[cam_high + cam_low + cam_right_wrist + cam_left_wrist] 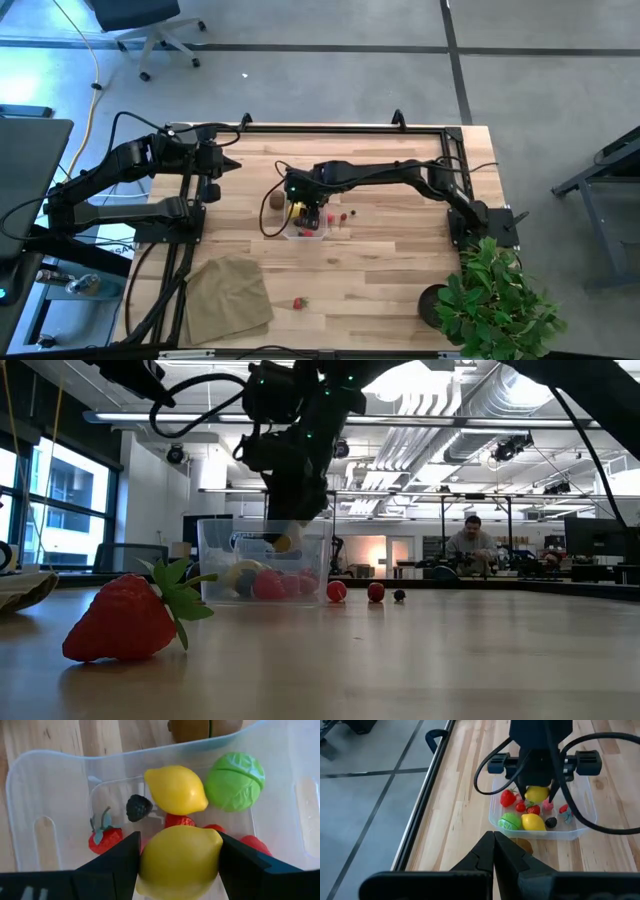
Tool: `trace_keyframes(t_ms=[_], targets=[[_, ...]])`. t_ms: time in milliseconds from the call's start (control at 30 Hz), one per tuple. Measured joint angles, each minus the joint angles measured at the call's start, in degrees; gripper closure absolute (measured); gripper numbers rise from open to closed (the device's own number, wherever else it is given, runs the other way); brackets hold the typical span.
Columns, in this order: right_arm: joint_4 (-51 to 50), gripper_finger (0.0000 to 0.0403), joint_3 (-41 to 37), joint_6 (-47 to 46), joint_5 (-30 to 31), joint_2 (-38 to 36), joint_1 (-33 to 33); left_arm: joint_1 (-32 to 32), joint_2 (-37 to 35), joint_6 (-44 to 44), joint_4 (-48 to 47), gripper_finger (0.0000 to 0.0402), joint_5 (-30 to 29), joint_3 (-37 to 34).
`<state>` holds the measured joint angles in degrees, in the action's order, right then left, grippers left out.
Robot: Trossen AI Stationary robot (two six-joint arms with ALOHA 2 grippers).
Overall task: Pick and placing Produce into tupperware
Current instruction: Put the lemon into the transparent bin
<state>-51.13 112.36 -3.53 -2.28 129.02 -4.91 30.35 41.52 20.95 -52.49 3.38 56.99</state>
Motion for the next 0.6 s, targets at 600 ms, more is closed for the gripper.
trace_keyframes(t_ms=[600], targets=[[2.0,0.0188,-2.8,-1.0,-1.3,0.4,-0.9,0.0,0.0,0.0,0.0,0.0401,0.0,0.0]])
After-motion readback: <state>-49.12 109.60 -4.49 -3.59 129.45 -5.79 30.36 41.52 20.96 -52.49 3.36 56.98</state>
